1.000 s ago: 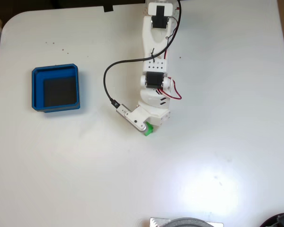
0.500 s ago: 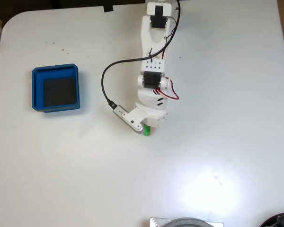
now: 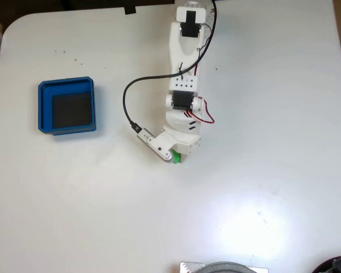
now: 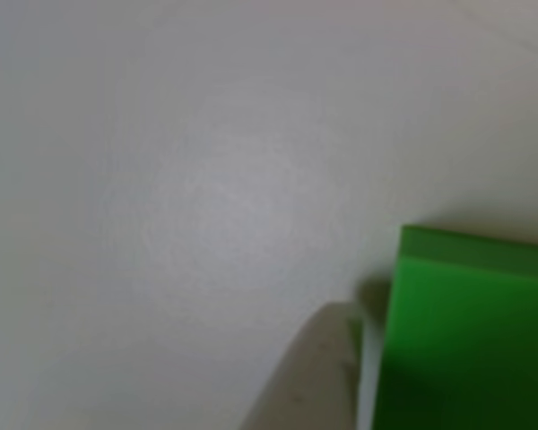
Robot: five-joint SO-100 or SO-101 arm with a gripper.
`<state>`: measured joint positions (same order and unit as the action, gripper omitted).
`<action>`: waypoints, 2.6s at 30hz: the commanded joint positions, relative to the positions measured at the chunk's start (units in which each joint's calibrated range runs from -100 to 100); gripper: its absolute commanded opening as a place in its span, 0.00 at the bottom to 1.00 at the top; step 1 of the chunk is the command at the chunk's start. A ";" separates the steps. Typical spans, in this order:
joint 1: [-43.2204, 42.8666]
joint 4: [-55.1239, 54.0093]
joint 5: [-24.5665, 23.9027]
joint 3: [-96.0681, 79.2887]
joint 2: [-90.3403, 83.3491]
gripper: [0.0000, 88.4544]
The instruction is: Pick up green cube and drop it in the blue box
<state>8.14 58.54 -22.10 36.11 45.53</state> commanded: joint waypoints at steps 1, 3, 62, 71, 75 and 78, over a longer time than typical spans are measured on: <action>0.64 -0.86 0.10 3.21 -0.97 0.45; 0.64 -0.86 0.10 3.21 -1.13 0.45; 2.47 12.19 0.49 3.30 -22.70 0.02; 2.62 13.57 9.77 3.12 -24.29 0.02; 3.92 13.74 12.31 3.12 -24.38 0.02; 4.23 13.90 12.99 3.21 -24.38 0.02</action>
<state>11.27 71.87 -10.23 36.20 26.98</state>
